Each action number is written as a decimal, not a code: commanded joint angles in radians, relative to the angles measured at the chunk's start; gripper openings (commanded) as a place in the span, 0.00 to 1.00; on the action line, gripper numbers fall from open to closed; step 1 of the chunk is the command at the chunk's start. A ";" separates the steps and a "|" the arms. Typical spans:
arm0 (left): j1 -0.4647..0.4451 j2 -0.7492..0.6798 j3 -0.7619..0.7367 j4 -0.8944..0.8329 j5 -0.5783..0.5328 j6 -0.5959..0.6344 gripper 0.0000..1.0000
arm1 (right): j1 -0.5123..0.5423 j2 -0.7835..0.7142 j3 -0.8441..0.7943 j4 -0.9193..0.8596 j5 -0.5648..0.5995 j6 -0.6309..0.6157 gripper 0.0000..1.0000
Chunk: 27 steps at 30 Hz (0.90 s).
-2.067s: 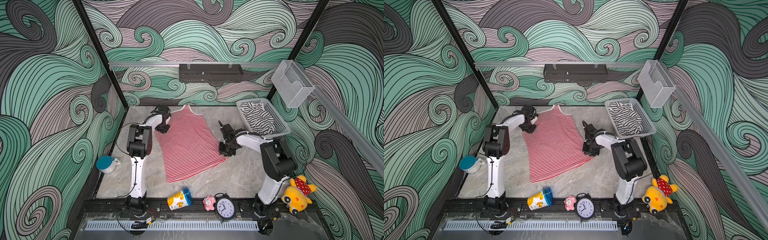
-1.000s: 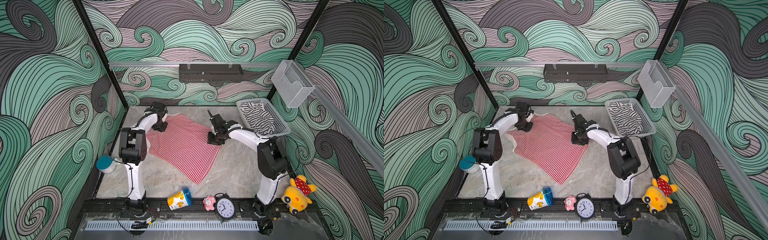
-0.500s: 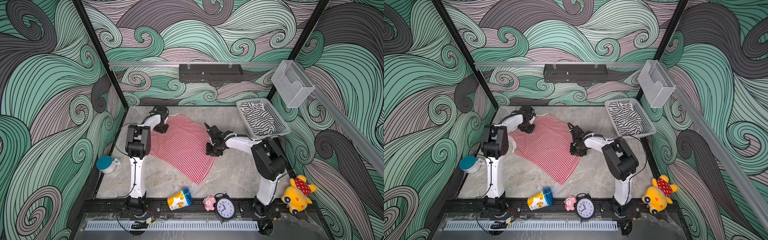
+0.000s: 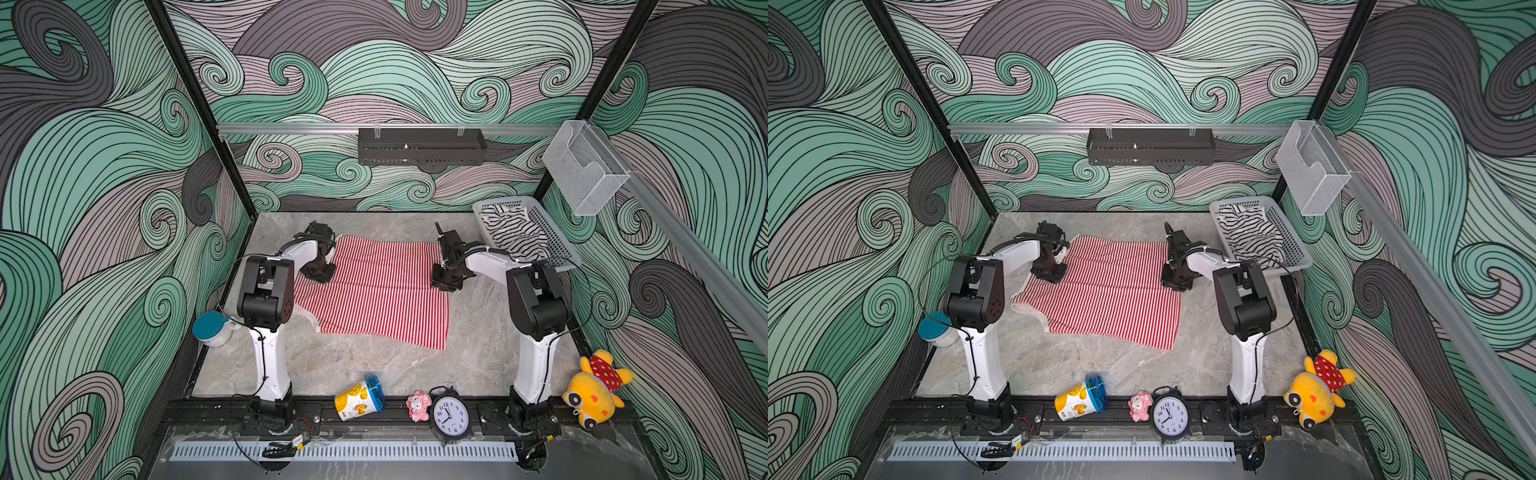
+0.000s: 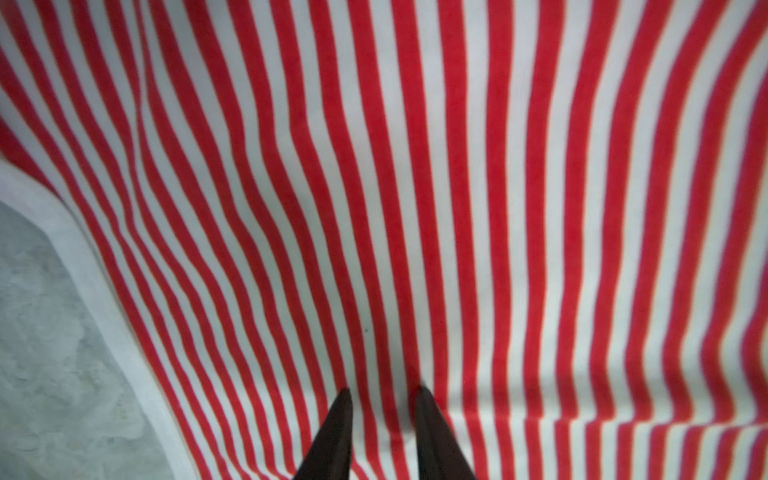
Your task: Fold and stack the tank tops
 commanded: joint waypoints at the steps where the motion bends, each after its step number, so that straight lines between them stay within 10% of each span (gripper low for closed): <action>1: -0.016 -0.035 -0.019 -0.073 0.069 -0.016 0.27 | -0.042 0.079 0.080 -0.110 0.068 -0.045 0.36; 10: -0.021 -0.103 -0.067 -0.081 0.065 -0.012 0.27 | -0.053 0.172 0.311 -0.210 0.022 -0.045 0.36; 27: -0.038 -0.486 -0.262 -0.068 0.119 0.089 0.32 | 0.006 -0.560 -0.383 -0.083 0.009 0.055 0.56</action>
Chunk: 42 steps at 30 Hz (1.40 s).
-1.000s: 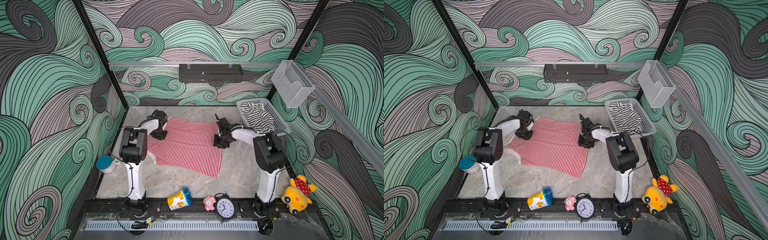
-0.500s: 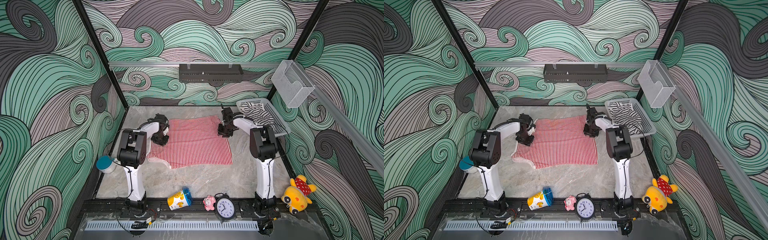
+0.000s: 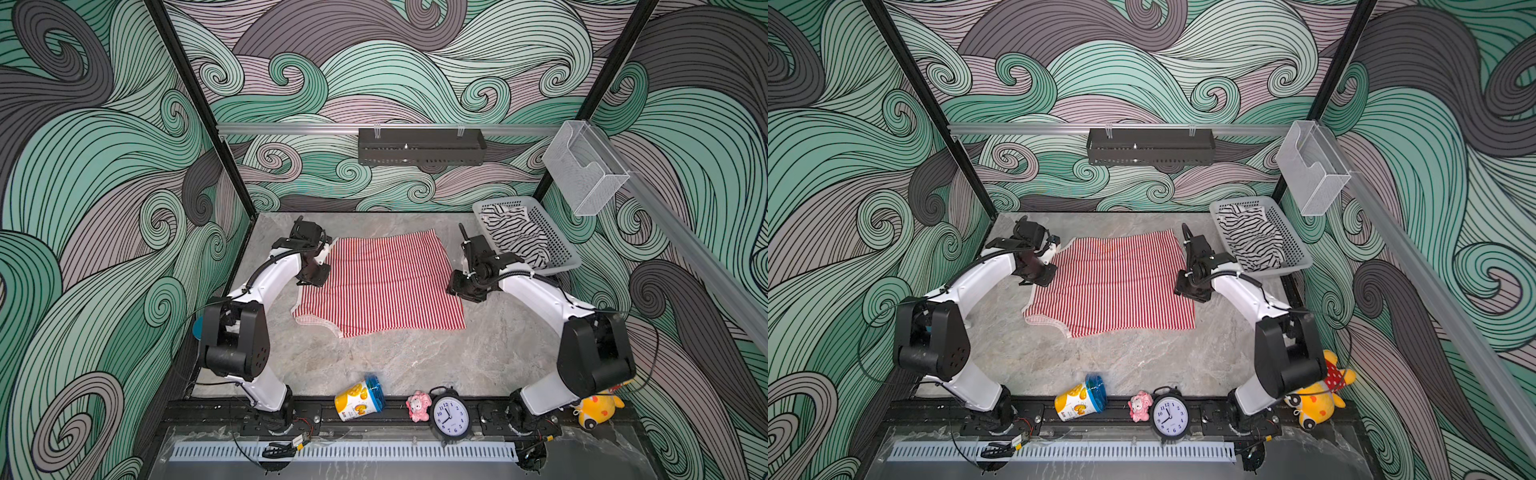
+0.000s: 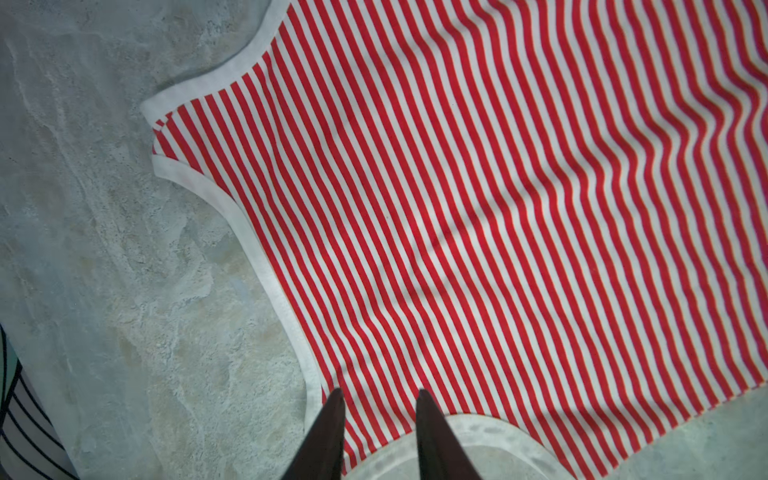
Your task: Fold and stack the tank tops
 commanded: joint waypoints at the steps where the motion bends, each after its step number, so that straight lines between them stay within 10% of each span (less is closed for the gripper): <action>1: -0.022 -0.066 -0.069 -0.009 0.029 0.039 0.31 | 0.000 -0.077 -0.090 -0.001 -0.016 0.036 0.57; 42: -0.348 -0.254 -0.412 0.105 0.027 0.158 0.39 | -0.118 -0.165 -0.504 0.308 -0.092 0.329 0.41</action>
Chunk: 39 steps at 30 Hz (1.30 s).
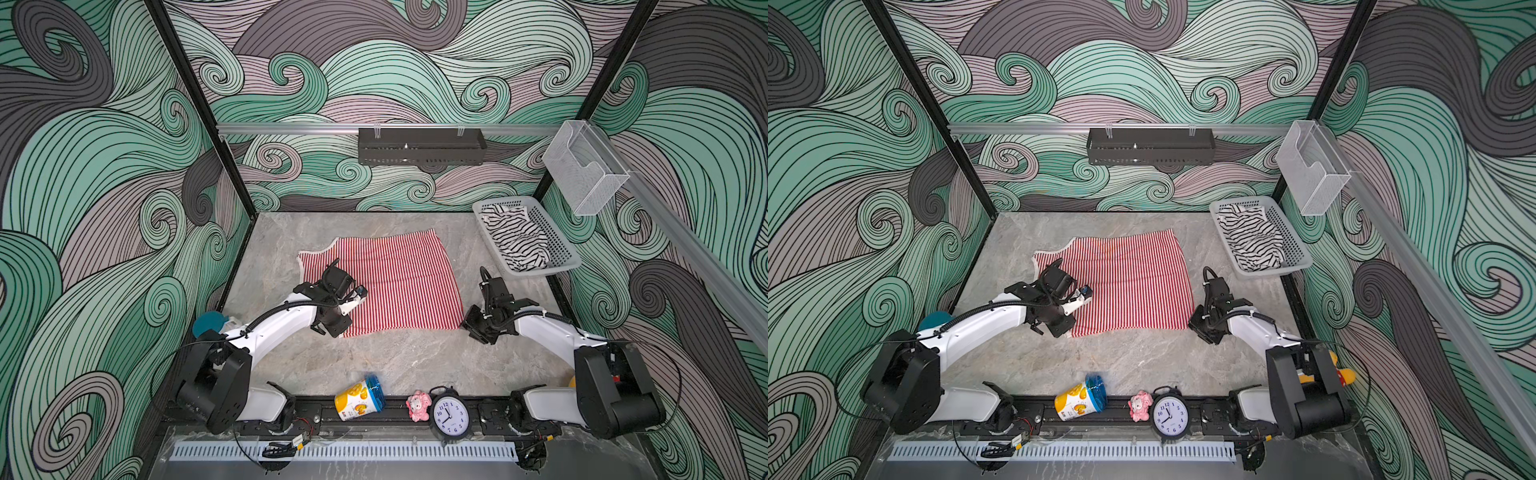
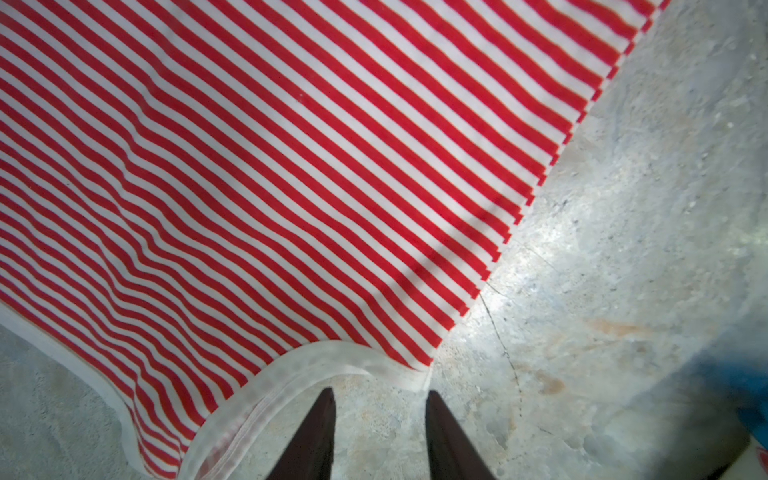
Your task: Fold and stack the tank tops
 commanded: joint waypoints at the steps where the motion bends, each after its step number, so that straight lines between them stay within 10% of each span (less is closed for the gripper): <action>1: -0.015 -0.010 -0.008 0.005 0.003 0.009 0.39 | -0.018 0.026 -0.013 0.032 0.003 0.027 0.41; 39: -0.017 -0.001 -0.061 0.007 -0.009 0.026 0.40 | 0.045 0.072 0.125 -0.146 0.103 -0.064 0.04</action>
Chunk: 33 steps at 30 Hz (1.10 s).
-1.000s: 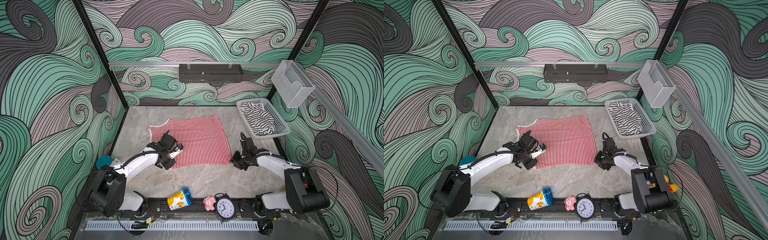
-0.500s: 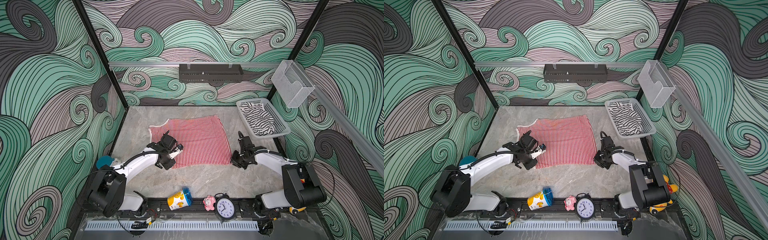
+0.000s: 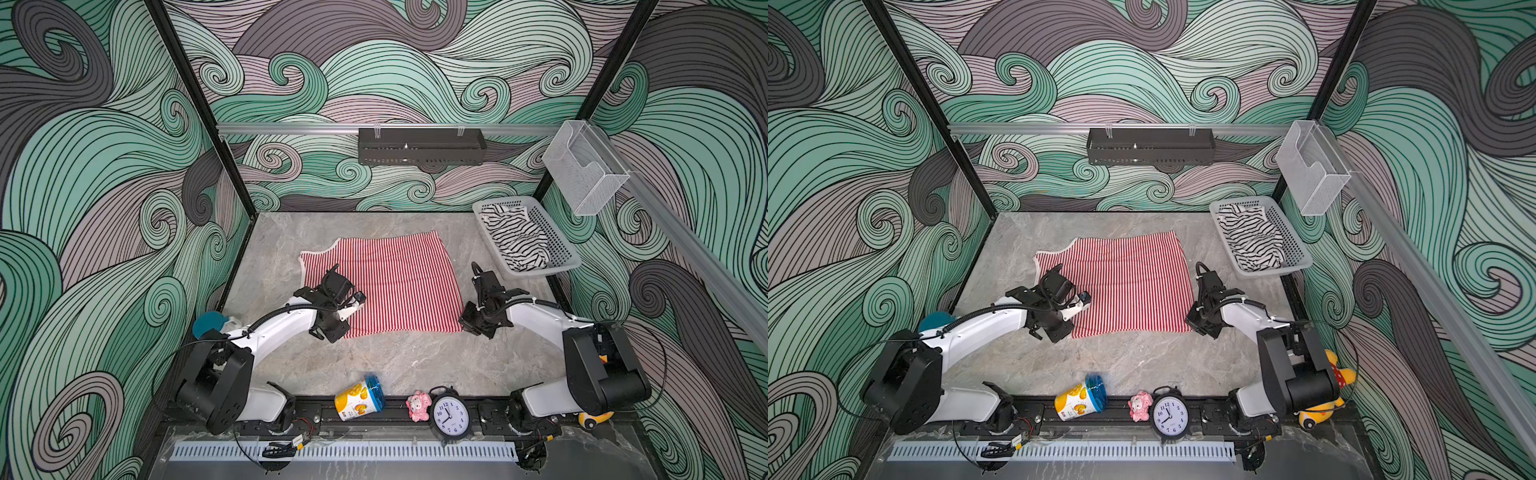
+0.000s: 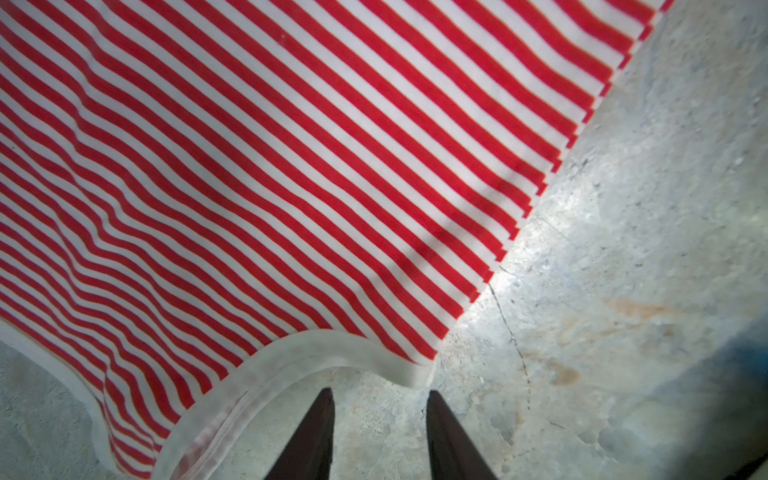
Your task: Fold and stack the tank tops
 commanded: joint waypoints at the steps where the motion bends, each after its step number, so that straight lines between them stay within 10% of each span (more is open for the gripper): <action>1: -0.016 0.004 -0.010 -0.007 0.011 0.016 0.40 | 0.006 -0.036 0.026 -0.069 0.037 -0.012 0.04; 33: -0.078 0.152 -0.029 0.036 0.033 0.043 0.34 | 0.008 -0.039 0.048 -0.089 0.030 -0.020 0.03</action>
